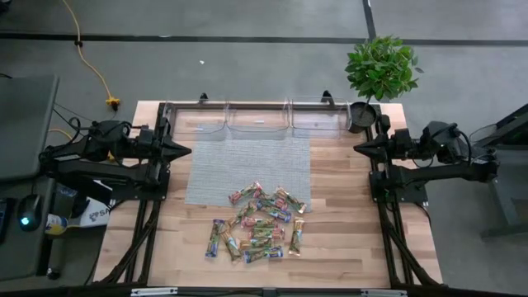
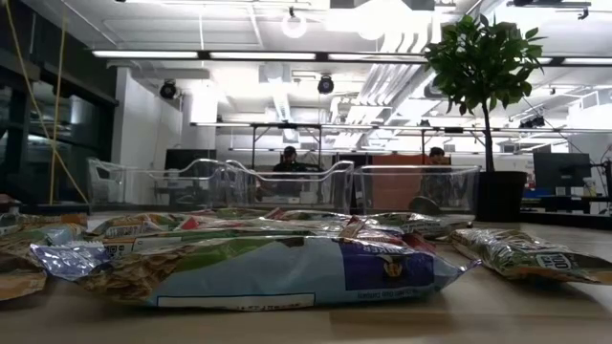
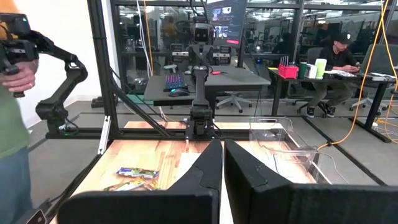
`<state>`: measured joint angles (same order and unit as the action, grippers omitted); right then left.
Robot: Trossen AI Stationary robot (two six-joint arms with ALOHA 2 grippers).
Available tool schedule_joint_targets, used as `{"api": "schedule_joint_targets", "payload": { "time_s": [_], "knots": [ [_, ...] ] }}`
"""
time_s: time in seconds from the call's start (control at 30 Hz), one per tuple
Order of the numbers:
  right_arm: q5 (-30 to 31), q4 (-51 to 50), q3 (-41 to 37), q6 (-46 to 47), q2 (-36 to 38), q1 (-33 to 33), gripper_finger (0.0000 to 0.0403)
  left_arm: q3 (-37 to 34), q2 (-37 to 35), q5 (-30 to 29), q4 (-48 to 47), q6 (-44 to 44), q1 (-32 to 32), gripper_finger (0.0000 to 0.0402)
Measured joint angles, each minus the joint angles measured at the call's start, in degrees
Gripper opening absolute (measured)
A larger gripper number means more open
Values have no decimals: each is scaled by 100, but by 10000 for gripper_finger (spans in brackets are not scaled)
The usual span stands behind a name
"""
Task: Pick and place Granola Bars by type
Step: Put the yellow granola bar into the right transparent bin
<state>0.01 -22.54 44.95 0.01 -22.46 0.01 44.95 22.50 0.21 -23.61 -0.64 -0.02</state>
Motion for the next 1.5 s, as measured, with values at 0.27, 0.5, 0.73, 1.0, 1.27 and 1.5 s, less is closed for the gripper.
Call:
{"api": "schedule_joint_targets", "payload": {
  "time_s": [0.27, 0.5, 0.73, 1.0, 1.27, 1.5],
  "knots": [
    [0, 0, 0, 0, 0, 0, 0, -3, 70, 75, -240, -331, 1, 0],
    [0, 1, 0, 0, 0, -1, 0, -4, 66, 459, -232, -1304, -1, 0],
    [-2, 101, 0, 0, 0, 0, 0, -4, 66, 347, -227, -2100, -1, 0],
    [-100, 229, -1, 1007, 2, 0, 0, -4, 66, -116, -227, -2253, 0, 0],
    [749, 57, 132, 1276, -836, 5, 0, -4, 66, -166, -228, -2251, -1, 0],
    [1158, -1507, 1831, 1149, -3192, 5, 4, -4, 66, -186, -234, -2205, -1, 0]
  ]
}}
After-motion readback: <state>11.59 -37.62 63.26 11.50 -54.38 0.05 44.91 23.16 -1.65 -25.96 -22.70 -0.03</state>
